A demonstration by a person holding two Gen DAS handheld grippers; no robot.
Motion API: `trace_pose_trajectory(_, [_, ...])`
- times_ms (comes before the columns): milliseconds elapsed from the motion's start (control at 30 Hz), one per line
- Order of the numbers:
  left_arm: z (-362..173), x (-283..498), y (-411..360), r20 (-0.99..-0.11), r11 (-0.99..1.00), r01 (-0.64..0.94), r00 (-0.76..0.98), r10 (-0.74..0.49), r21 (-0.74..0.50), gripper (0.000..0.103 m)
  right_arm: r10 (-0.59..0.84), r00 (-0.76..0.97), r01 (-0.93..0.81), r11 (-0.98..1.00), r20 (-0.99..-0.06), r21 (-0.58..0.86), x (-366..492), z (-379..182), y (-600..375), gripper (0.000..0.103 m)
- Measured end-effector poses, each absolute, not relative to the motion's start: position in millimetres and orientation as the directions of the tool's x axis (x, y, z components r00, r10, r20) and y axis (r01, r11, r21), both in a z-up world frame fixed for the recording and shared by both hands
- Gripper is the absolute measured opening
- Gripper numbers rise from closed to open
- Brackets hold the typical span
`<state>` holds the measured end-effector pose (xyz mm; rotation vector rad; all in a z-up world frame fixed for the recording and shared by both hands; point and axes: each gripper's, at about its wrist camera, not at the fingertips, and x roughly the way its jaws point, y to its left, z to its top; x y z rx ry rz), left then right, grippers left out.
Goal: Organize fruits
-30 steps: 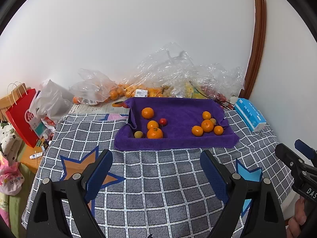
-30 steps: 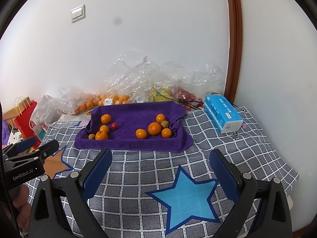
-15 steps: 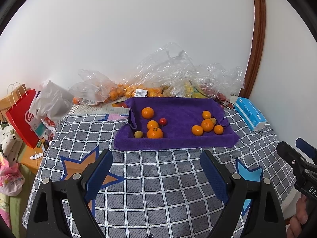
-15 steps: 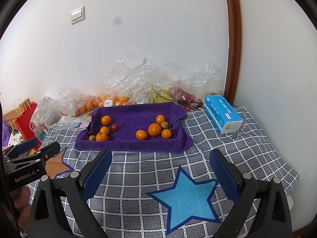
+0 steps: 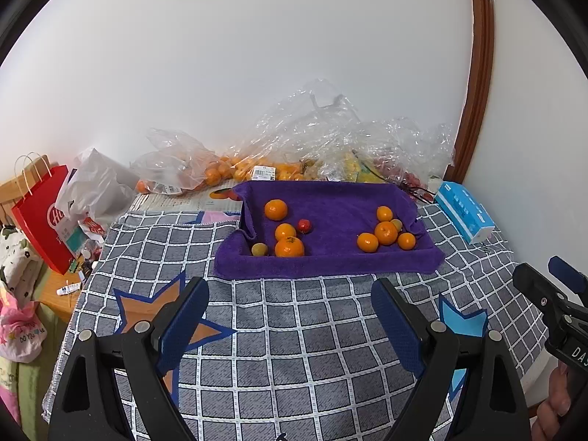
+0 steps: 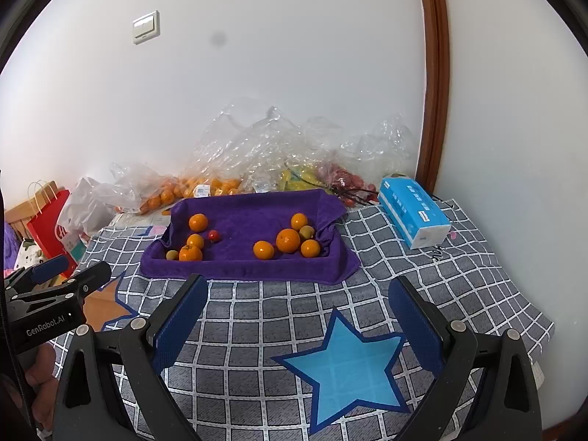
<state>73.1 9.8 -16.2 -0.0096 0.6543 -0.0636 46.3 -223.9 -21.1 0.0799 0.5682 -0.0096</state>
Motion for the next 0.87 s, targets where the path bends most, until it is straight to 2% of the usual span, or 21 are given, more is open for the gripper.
trace_pose_trajectory(867, [-16.1, 72.5, 12.6, -0.599, 0.998, 0.058, 0.798, -0.061, -0.025, 0.09, 0.015, 0.842, 0.029, 0.997, -0.54, 0.074, 46.3, -21.0, -222.4, 0.098])
